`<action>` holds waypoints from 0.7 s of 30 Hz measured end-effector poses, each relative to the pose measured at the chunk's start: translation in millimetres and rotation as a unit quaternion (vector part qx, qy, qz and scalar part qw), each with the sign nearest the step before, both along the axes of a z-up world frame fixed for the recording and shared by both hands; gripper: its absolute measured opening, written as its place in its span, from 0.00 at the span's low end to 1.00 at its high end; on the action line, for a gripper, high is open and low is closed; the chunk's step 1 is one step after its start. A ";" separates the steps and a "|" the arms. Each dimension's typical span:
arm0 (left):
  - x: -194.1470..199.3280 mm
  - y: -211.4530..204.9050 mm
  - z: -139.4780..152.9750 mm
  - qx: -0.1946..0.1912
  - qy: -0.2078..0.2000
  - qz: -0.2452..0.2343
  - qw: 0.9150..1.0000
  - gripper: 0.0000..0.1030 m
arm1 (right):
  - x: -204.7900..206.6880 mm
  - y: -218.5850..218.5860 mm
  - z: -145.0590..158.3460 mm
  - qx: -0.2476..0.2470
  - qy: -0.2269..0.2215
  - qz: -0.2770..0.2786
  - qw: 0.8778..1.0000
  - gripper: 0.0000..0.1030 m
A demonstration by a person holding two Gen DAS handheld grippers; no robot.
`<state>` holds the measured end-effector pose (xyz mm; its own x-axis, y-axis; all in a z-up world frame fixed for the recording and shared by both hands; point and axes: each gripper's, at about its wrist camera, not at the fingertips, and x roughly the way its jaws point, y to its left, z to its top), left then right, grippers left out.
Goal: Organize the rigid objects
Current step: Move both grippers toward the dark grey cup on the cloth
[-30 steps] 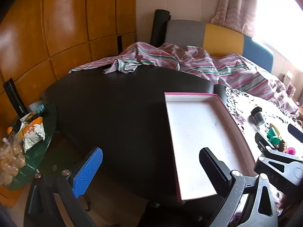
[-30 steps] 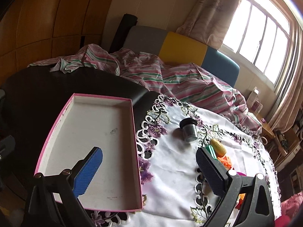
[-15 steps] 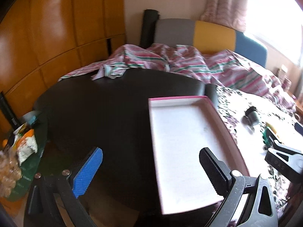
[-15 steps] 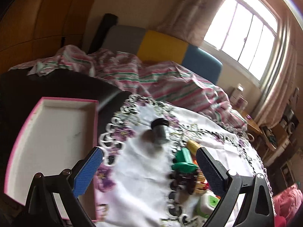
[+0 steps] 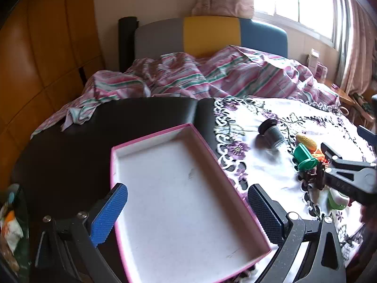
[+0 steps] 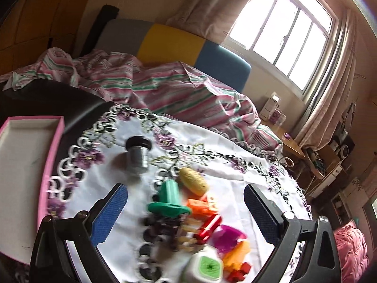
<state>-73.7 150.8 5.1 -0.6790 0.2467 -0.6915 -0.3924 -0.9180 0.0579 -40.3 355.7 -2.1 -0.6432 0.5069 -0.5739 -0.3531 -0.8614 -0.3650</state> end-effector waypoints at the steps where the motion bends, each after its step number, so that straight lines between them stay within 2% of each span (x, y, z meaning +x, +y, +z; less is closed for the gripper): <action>1: -2.1 6.2 0.0 -0.003 0.002 -0.005 1.000 1.00 | -0.2 6.1 0.2 -0.007 0.001 0.000 1.000 0.98; 4: -6.3 24.0 1.0 -0.014 0.011 -0.018 1.000 1.00 | 0.3 38.2 -2.4 -0.036 0.017 -0.005 0.999 0.98; 7: -12.3 41.3 1.9 -0.026 0.018 -0.032 0.999 1.00 | 4.6 75.8 -8.7 -0.104 0.034 -0.025 0.994 0.98; 13: -23.8 70.9 -2.9 -0.038 0.012 -0.057 0.998 1.00 | 17.3 133.5 -18.5 -0.231 0.059 -0.097 0.966 0.98; 21: -38.3 108.6 -19.0 -0.058 -0.002 -0.077 0.995 1.00 | 21.0 146.3 -20.2 -0.270 0.068 -0.113 0.954 0.98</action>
<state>-112.0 259.4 -14.0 -0.6364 0.2664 -0.7239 -0.5291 -0.8337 0.1583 -19.3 502.0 -22.3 -0.6392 0.2953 -0.7100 -0.5651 -0.8066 0.1733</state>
